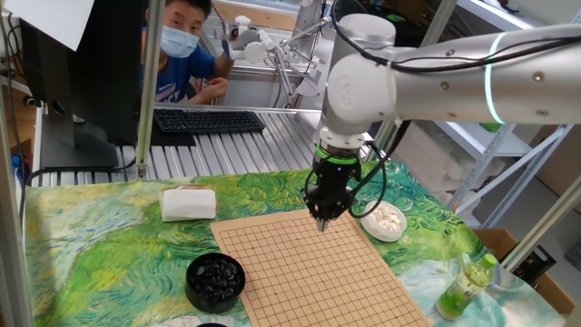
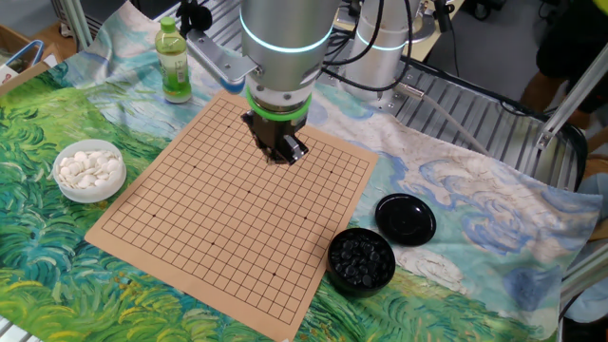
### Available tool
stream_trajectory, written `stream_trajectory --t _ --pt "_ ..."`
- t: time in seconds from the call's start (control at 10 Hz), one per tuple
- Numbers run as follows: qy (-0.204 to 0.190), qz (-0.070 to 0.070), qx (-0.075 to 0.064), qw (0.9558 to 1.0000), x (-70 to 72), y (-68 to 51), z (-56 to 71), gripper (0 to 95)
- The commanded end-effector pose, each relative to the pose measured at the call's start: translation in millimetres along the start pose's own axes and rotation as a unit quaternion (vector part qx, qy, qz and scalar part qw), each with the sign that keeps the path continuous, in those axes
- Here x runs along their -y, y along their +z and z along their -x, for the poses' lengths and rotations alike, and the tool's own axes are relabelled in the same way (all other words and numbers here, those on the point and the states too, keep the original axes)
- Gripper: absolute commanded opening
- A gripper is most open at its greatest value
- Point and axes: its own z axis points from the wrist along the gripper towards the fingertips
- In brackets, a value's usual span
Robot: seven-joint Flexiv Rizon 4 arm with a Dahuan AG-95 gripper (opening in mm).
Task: Play the first move as black on the 3-4 point in the upper right corner of the Go board
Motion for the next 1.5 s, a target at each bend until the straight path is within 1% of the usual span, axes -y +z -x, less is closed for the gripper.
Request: stream_trajectory --t 0.1,0.4,0.6,0.8,0.9,1.0,1.1,1.2,1.4,1.5 --pt "-0.003 0.001 0.005 1.0 4.3 1.2 0.3 0.0" --pt "-0.021 0.0 0.02 0.9996 15.9 4.4 13.8 0.0" --pt "-0.027 -0.003 0.027 0.9993 19.6 4.4 18.8 0.0" --pt "-0.024 0.006 0.025 0.9994 19.6 4.3 19.0 0.0" --pt "-0.02 0.008 0.023 0.9995 16.7 3.2 16.7 0.0" --pt "-0.009 0.008 0.023 0.9997 8.3 0.4 8.8 0.0" --pt "-0.001 0.007 0.022 0.9997 3.0 -1.0 3.1 0.0" --pt "0.013 0.008 0.021 0.9997 -5.9 -1.5 -6.7 0.0" --pt "0.03 0.01 0.021 0.9993 -16.8 0.5 -19.1 0.0" --pt "0.043 0.011 0.022 0.9988 -24.7 2.0 -28.8 0.0"
